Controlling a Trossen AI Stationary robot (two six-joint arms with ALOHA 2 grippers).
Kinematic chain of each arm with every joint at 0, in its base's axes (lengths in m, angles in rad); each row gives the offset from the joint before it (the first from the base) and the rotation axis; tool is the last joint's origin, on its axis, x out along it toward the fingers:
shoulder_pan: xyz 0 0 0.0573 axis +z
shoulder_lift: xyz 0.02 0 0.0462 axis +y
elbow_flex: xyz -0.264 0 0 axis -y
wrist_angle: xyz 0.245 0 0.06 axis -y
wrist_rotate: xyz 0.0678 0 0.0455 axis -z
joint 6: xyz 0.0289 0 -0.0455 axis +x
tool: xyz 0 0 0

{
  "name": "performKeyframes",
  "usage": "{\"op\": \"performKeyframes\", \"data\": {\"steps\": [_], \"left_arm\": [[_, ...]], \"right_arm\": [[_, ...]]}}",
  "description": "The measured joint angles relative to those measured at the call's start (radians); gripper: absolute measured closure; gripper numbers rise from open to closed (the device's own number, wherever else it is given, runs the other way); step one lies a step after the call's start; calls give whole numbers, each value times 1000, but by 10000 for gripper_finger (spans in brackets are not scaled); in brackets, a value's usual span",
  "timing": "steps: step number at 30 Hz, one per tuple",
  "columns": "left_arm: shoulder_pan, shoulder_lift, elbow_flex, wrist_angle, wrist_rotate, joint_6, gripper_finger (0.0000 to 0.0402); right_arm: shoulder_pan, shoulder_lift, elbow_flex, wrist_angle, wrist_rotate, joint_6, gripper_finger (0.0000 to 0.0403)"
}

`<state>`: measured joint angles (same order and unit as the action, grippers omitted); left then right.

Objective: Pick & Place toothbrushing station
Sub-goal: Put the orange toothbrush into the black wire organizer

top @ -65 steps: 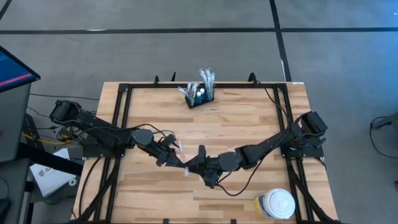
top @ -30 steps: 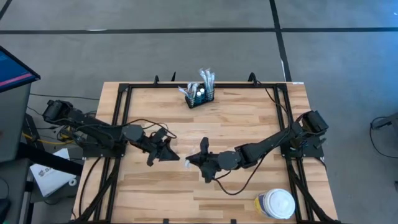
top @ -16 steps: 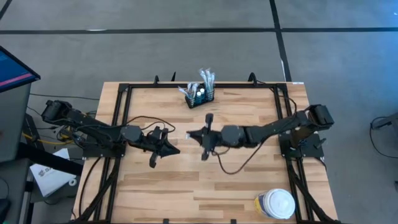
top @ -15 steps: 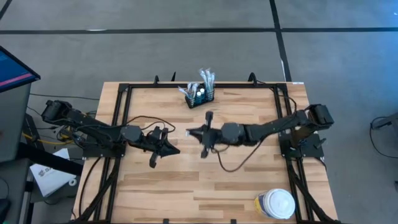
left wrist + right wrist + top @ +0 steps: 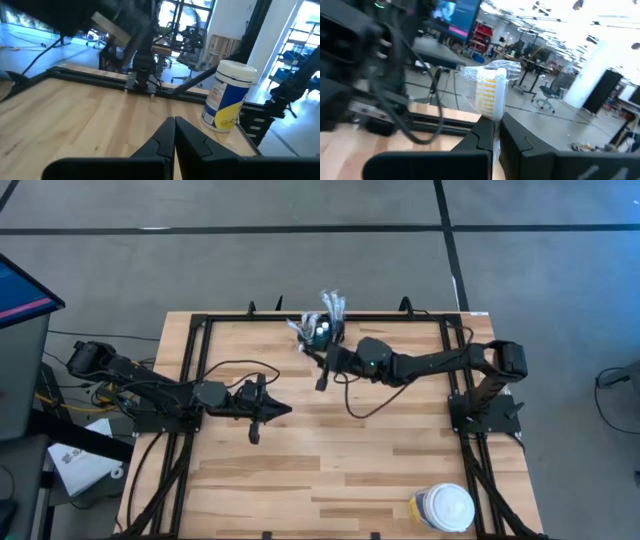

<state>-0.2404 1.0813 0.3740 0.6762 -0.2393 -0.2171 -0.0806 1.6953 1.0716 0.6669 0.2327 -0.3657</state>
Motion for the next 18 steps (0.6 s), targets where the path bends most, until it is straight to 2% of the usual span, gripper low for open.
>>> {"op": "performKeyframes", "data": {"steps": [9, 18], "left_arm": [[0, 0, 1, 5, -5, 121, 398], [1, 0, 1, 5, -5, 186, 398]], "right_arm": [[-102, 96, -2, 98, -50, 66, 402], [-181, 95, -2, 99, -51, 96, 402]]}}
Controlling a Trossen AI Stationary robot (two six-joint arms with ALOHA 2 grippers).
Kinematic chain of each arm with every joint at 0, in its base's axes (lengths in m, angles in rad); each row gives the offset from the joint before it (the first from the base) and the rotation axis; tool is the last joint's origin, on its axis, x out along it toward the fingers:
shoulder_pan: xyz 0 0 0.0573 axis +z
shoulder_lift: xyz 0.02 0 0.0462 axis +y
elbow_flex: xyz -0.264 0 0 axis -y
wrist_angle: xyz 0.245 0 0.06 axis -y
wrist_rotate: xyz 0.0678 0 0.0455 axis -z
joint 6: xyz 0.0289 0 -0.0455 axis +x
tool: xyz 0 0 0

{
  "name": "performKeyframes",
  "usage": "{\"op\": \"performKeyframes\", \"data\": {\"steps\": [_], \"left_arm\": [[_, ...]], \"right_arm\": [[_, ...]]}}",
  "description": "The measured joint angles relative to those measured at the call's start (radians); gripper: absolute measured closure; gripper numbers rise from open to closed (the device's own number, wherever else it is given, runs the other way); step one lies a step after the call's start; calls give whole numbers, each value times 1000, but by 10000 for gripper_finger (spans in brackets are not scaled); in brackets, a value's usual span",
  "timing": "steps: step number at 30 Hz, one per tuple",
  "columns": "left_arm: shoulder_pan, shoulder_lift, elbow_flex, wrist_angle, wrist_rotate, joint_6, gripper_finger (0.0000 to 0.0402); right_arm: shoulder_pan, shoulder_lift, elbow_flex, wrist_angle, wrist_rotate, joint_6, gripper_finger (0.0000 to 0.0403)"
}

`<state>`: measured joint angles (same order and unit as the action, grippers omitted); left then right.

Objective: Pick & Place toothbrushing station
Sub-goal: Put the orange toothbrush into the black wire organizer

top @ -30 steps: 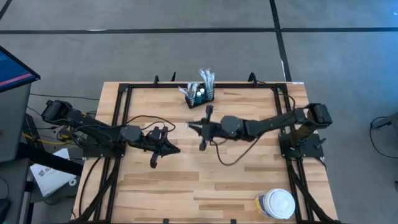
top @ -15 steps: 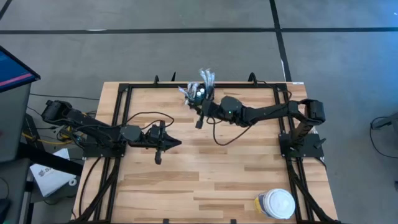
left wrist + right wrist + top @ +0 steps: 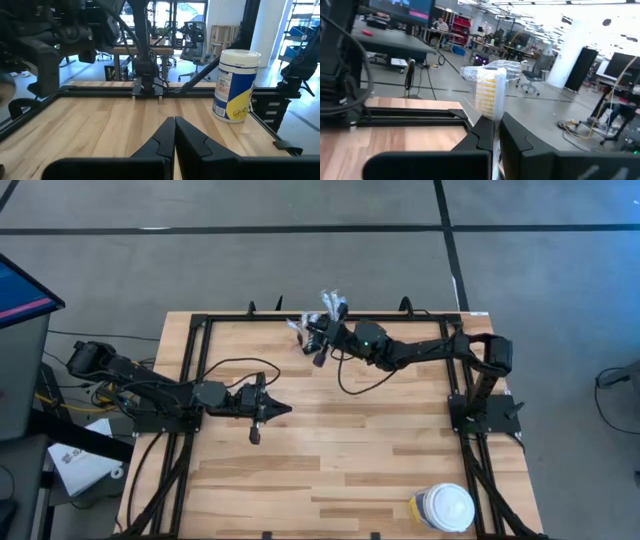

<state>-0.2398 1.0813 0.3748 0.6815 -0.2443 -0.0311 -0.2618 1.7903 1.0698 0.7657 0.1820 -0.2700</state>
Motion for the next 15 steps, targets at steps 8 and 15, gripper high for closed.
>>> {"op": "performKeyframes", "data": {"steps": [8, 15], "left_arm": [[0, 0, 0, 1, 0, 1, 398], [7, 0, 0, 3, 2, 1, 398]], "right_arm": [[-48, 0, 0, -1, -9, 26, 402], [-76, 54, 2, 72, -31, 61, 402]]}}
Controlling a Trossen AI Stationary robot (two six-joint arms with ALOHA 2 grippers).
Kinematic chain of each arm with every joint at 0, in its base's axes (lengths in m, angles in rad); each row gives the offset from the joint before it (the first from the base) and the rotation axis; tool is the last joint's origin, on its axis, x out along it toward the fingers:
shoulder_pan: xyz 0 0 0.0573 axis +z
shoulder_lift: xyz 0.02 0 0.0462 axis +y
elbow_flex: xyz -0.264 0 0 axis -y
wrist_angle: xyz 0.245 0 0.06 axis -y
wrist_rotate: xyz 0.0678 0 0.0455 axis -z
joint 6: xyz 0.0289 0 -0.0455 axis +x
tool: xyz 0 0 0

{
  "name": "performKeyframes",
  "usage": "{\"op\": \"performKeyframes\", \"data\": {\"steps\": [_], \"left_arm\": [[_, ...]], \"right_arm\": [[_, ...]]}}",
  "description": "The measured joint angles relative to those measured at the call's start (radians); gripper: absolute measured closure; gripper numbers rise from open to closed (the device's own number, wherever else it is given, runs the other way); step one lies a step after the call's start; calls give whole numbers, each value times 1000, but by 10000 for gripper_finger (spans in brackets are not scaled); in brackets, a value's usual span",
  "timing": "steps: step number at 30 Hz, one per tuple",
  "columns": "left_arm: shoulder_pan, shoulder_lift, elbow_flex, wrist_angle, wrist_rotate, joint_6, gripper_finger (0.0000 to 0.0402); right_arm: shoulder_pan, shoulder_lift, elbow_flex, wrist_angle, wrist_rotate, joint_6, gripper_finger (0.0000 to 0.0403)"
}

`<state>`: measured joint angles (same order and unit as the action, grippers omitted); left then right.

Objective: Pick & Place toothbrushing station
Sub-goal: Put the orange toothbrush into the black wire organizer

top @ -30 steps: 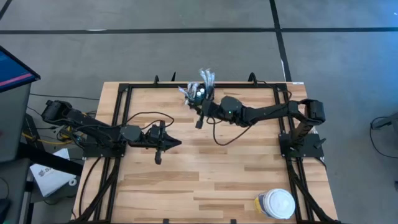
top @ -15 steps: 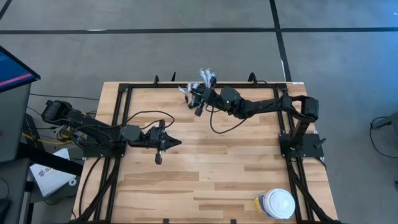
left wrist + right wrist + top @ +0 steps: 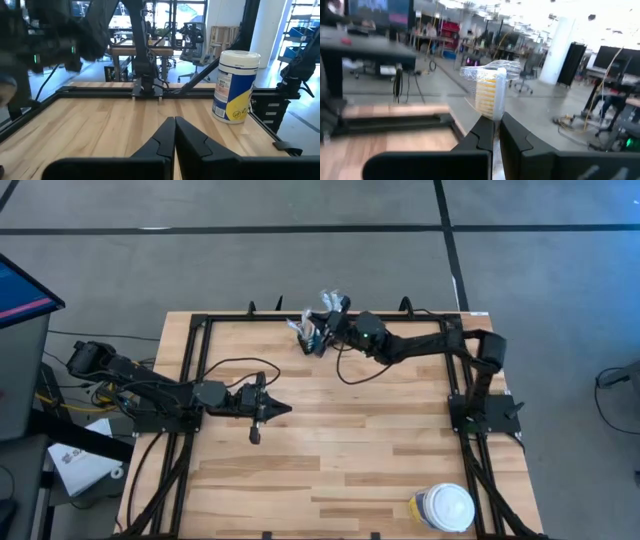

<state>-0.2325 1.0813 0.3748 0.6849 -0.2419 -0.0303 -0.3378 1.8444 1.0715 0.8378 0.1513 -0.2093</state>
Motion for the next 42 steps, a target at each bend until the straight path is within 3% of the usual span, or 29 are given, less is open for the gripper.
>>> {"op": "performKeyframes", "data": {"steps": [8, 42], "left_arm": [[16, 0, 0, 4, 1, -1, 398], [16, 0, 0, 4, -2, 0, 398]], "right_arm": [[-13, 102, 6, 86, -17, 23, 402], [-38, 173, 6, 56, -21, 158, 397]]}}
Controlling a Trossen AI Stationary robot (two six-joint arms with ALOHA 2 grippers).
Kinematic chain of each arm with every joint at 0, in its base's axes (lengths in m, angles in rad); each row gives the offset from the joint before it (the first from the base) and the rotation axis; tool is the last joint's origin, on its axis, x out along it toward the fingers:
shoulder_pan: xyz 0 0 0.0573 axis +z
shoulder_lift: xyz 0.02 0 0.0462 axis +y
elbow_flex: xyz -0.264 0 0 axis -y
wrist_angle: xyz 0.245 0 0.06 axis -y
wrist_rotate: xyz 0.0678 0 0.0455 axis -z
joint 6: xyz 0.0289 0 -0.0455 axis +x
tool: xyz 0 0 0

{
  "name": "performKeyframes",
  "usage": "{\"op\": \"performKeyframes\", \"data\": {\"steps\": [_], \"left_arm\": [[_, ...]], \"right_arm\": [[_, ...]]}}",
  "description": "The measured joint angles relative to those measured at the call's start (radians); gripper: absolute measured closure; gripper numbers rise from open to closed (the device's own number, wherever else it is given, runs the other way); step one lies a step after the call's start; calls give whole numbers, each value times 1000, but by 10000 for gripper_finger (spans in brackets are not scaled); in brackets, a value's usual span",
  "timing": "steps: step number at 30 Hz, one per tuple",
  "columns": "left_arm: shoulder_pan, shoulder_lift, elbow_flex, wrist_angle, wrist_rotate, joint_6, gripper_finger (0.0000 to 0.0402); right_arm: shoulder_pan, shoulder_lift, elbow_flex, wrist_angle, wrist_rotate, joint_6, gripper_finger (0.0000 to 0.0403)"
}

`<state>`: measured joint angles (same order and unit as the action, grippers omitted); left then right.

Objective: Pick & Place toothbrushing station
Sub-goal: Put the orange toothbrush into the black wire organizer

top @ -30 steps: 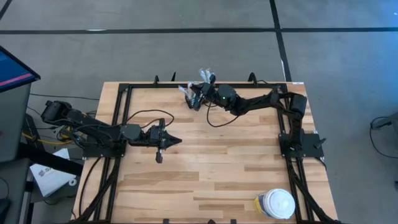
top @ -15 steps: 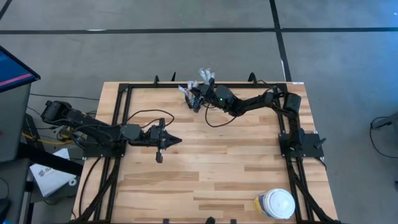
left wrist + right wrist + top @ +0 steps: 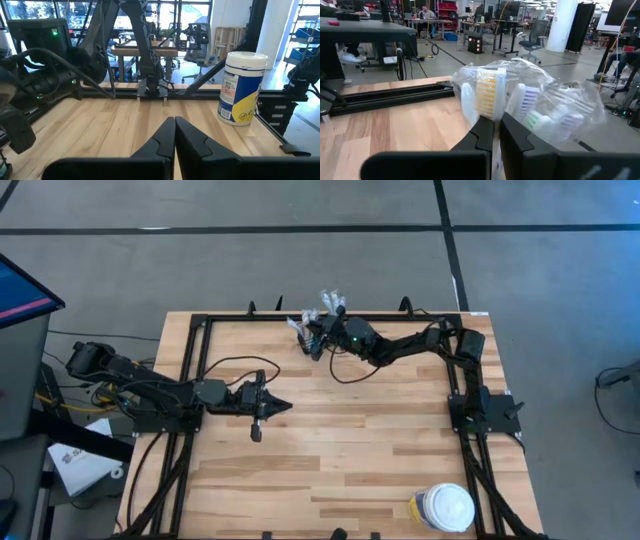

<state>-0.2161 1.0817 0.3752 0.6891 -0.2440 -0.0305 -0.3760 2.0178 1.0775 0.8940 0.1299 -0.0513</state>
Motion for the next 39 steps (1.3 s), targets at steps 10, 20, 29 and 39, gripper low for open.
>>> {"op": "performKeyframes", "data": {"steps": [10, 20, 29, 39], "left_arm": [[0, 0, 0, 0, 1, 0, 398], [0, 0, 0, 0, 4, 0, 398], [0, 0, 0, 0, 3, 0, 398], [0, 0, 0, 0, -1, 0, 398]], "right_arm": [[0, 0, 0, -20, 0, 22, 359], [0, 0, -1, -30, -2, 26, 342], [1, 0, 34, -114, -2, 26, 341], [3, 0, 42, -136, -22, 16, 327]]}}
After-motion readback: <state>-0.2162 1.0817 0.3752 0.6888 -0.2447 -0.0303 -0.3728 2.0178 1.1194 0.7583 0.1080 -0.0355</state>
